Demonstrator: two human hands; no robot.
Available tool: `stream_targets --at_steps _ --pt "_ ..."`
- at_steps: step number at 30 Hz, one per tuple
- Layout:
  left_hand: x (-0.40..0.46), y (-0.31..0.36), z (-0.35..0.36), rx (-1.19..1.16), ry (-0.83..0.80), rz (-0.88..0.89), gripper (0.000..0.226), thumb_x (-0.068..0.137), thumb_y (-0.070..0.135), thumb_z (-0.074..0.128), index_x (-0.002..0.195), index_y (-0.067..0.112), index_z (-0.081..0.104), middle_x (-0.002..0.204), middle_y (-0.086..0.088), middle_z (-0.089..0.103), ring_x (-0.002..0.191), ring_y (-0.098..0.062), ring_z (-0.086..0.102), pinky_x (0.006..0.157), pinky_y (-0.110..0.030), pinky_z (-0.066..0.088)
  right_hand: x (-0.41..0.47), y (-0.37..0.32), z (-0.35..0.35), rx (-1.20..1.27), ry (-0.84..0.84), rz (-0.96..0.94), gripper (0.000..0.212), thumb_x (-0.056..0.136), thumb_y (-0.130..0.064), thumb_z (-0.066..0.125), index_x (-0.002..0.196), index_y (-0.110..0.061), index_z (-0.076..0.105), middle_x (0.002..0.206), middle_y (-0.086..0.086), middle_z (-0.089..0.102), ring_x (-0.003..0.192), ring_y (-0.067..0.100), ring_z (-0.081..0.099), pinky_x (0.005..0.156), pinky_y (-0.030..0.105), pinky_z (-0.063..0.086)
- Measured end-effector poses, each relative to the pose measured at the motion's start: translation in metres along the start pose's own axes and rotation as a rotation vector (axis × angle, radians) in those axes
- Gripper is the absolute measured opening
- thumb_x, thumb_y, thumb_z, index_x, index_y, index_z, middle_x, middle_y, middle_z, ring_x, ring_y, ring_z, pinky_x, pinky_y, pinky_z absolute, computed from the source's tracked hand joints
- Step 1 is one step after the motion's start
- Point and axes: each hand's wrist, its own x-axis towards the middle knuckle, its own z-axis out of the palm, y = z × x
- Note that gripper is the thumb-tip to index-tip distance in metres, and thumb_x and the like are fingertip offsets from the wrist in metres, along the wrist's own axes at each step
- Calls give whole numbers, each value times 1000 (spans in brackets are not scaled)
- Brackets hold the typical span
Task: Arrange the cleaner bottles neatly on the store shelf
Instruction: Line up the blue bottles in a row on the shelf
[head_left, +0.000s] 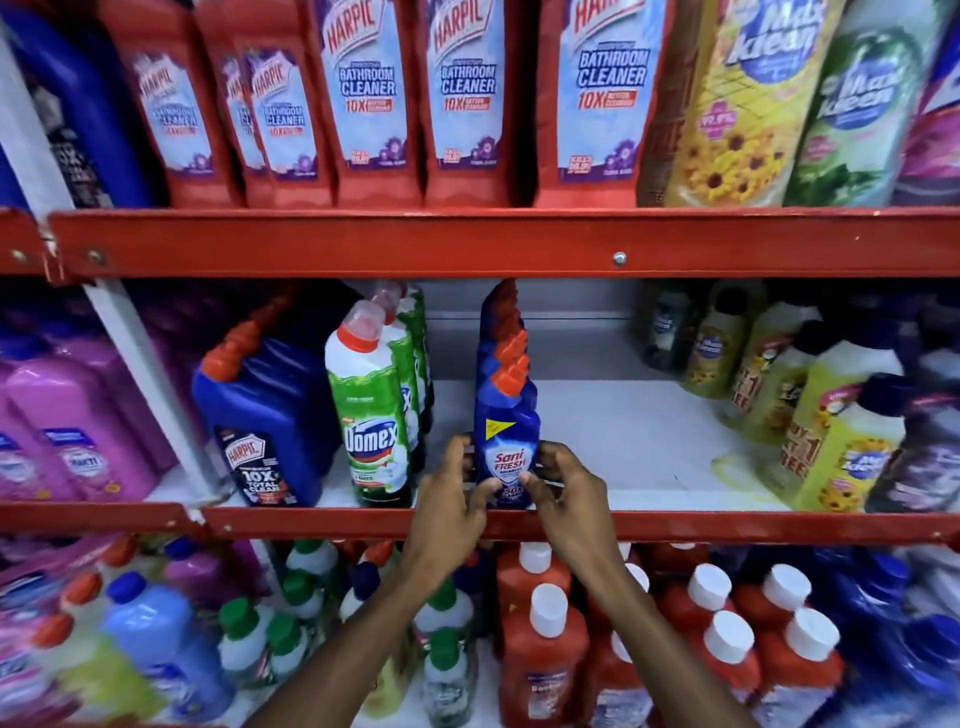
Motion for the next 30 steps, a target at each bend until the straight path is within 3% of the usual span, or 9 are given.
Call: stream_targets --at_steps 7,9,11,14,17,19,24,27,30 --pt "-1 -7 -4 -61 -24 -46 51 92 21 72 139 18 52 127 2 73 104 10 67 84 -2 51 -4 5 -2 71 -14 60 41 90 -14 69 131 -17 61 121 -4 74 107 6 72 91 28 61" --pt "-2 -7 -6 -151 -2 -102 51 95 24 69 143 16 52 135 1 69 112 11 65 94 -13 56 -2 9 -2 107 15 87 42 94 -15 64 136 -17 58 131 -1 70 113 10 69 90 19 58" --pt "-1 -3 -7 -263 34 -188 53 100 31 60 149 17 46 148 -3 59 129 -8 61 110 -35 53 3 10 -1 177 70 136 41 100 -20 56 141 -20 54 142 -1 62 123 12 62 94 12 51" --pt "3 10 -4 -483 65 -379 58 105 40 45 158 22 30 167 -1 33 150 -14 37 126 -42 32 10 9 4 353 74 238 48 104 -39 44 150 -30 41 160 -4 42 143 14 43 118 33 37" --pt "7 24 5 -600 36 -469 57 106 48 33 157 23 31 164 2 36 143 -7 37 121 -32 31 15 5 10 406 -23 265 67 94 -65 33 156 -38 25 166 -11 26 144 3 31 111 23 35" --pt "8 29 11 -689 -1 -468 57 106 49 29 152 19 43 157 -6 50 140 -17 51 121 -41 41 17 3 14 410 -76 264 80 85 -73 29 157 -38 19 166 -12 25 140 0 31 99 12 37" --pt "7 33 18 -813 -57 -434 65 101 56 25 136 16 61 128 -2 75 122 -20 70 103 -34 57 20 -2 20 401 -145 267 87 83 -74 27 158 -30 25 156 -4 44 121 -2 55 76 0 48" --pt "7 32 16 -804 -95 -400 60 93 62 26 120 28 68 109 16 81 110 -5 74 87 -16 59 22 0 22 404 -153 279 87 83 -76 25 155 -28 33 150 1 54 127 10 59 84 9 54" --pt "8 28 17 -787 -121 -389 58 92 63 25 117 32 67 108 18 80 110 -4 73 86 -15 58 23 -1 22 449 -148 292 87 82 -77 26 149 -25 44 140 3 63 120 8 66 90 18 55"
